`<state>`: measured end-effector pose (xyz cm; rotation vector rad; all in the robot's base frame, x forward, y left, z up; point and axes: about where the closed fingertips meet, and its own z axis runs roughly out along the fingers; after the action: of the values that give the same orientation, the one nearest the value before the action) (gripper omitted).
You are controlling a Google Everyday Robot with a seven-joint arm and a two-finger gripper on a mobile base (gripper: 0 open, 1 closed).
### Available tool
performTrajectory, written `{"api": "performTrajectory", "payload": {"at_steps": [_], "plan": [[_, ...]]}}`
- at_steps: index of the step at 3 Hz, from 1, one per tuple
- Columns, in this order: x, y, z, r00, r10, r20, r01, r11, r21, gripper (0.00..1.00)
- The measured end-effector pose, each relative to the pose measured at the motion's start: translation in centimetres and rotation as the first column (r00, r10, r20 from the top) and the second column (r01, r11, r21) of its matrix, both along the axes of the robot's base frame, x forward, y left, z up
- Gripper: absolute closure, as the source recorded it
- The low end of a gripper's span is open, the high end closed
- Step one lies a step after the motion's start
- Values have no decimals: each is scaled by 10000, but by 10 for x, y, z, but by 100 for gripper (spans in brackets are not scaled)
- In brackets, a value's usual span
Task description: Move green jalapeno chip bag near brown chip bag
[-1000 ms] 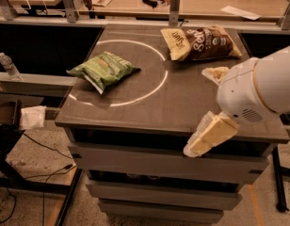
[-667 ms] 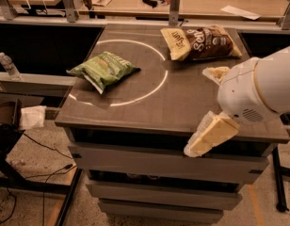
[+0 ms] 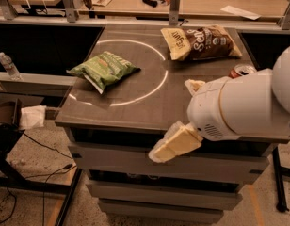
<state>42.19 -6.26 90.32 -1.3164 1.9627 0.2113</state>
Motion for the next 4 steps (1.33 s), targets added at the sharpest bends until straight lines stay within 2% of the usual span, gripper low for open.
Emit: {"api": "performTrajectory", "payload": {"at_steps": [2,3,4], "plan": [[15,58,-13,9985,-519,188,486,9878,1480,0],[34,83,-20,9976,-637,283,558,9727,2252,0],[62,100,-19,9933,-967,634,760,9594,2716,0]]}}
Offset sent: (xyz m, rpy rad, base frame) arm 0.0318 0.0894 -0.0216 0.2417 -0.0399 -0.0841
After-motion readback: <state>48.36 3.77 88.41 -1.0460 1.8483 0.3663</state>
